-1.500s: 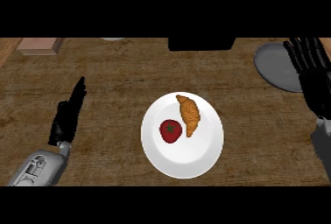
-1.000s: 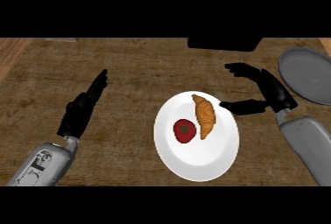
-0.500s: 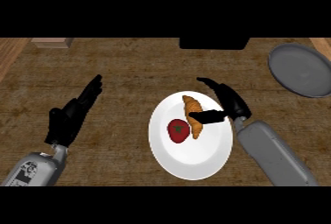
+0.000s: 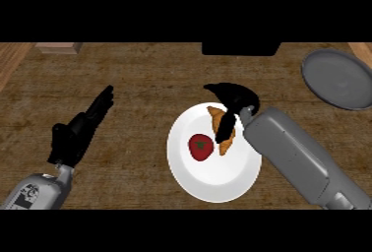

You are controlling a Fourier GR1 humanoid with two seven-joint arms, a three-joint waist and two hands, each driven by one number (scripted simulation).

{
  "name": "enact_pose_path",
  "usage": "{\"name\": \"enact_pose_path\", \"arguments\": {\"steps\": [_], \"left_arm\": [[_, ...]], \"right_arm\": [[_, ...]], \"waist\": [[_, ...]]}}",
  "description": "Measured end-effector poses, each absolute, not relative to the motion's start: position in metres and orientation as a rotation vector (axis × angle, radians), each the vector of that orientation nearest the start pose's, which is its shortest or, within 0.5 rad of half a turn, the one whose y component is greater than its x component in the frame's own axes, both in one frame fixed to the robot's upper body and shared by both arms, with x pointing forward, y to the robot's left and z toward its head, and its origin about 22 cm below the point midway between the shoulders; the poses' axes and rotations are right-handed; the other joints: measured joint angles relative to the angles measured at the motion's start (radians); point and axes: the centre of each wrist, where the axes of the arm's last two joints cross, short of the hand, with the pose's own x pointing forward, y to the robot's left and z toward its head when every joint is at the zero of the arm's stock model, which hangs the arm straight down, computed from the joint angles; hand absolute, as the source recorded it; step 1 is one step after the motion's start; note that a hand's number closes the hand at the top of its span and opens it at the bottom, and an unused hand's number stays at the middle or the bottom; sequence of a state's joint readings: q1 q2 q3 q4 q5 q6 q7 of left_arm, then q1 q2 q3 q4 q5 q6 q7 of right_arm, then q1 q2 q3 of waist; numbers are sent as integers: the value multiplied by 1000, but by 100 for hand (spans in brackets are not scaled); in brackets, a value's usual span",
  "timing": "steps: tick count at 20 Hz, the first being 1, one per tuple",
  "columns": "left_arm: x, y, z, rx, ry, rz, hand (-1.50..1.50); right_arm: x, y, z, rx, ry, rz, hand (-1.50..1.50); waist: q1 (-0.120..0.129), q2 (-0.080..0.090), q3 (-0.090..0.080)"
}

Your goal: Pick the tomato from the plate and place it in the pan

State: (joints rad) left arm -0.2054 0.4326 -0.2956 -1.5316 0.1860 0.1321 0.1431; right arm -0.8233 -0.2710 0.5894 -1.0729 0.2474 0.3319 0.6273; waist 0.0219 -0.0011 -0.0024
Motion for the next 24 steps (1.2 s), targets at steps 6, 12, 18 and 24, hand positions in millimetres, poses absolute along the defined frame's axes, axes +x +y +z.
{"name": "enact_pose_path", "arguments": {"steps": [6, 12, 18, 24], "left_arm": [[277, 248, 50, 80, -1509, -368, 0], [280, 247, 54, 86, -1502, -363, 0], [278, 255, 53, 86, -1494, -360, 0], [270, 251, 51, 91, -1498, -353, 0]], "right_arm": [[380, -57, 110, -374, -694, 1503, -150], [376, -22, 109, -323, -620, 1560, -150], [373, -9, 104, -371, -574, 1587, -150], [371, -16, 97, -413, -543, 1615, -150]], "waist": [[2, 1, 1], [-9, 1, 1], [-12, 0, 2], [-17, -1, 2]]}}
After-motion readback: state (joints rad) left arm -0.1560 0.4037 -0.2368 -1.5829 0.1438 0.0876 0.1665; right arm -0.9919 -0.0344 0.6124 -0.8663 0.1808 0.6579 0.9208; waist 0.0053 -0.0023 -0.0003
